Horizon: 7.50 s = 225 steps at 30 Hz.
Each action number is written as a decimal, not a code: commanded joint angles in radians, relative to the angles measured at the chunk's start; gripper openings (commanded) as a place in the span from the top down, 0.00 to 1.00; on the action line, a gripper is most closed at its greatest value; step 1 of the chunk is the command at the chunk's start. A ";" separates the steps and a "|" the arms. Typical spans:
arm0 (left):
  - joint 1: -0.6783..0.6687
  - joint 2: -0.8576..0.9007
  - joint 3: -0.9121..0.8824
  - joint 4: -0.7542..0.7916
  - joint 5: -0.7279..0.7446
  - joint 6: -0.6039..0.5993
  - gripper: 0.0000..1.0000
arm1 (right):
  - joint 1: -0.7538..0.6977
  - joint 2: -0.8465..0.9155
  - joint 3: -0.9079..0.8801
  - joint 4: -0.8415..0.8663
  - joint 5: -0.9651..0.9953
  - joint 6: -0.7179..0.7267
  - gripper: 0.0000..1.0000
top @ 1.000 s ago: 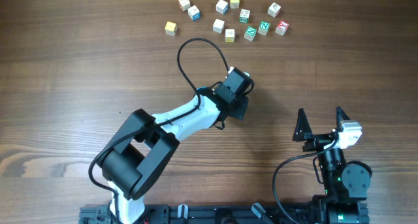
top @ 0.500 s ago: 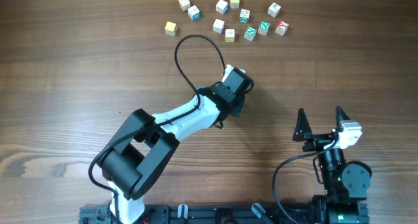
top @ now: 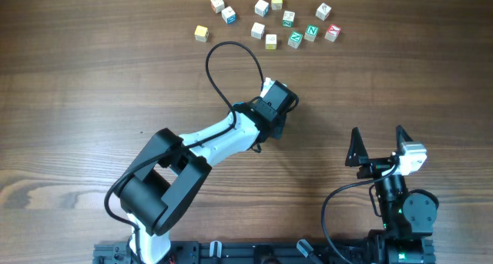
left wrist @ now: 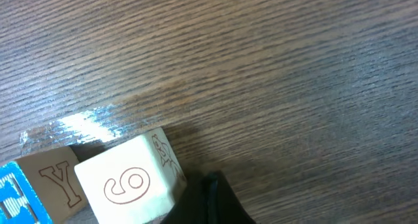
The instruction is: Form a circle
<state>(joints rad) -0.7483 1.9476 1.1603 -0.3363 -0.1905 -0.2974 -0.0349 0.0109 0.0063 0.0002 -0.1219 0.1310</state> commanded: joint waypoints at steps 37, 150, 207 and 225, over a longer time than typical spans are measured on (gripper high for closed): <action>0.000 0.011 0.003 -0.072 -0.092 0.005 0.96 | -0.006 -0.006 -0.001 0.006 0.017 0.007 0.00; 0.908 -0.762 0.051 -0.656 0.272 -0.291 0.00 | 0.232 1.894 1.792 -0.787 -0.080 0.243 0.01; 0.908 -0.762 0.051 -0.656 0.272 -0.291 0.00 | 0.302 2.319 2.064 -0.683 0.122 0.410 0.63; 0.908 -0.762 0.051 -0.656 0.272 -0.291 0.00 | 0.467 1.931 2.055 -1.287 -0.032 0.396 0.67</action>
<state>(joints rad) 0.1532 1.1934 1.2045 -0.9936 0.0772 -0.5819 0.3553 1.9385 2.0670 -1.2713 -0.1162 0.5186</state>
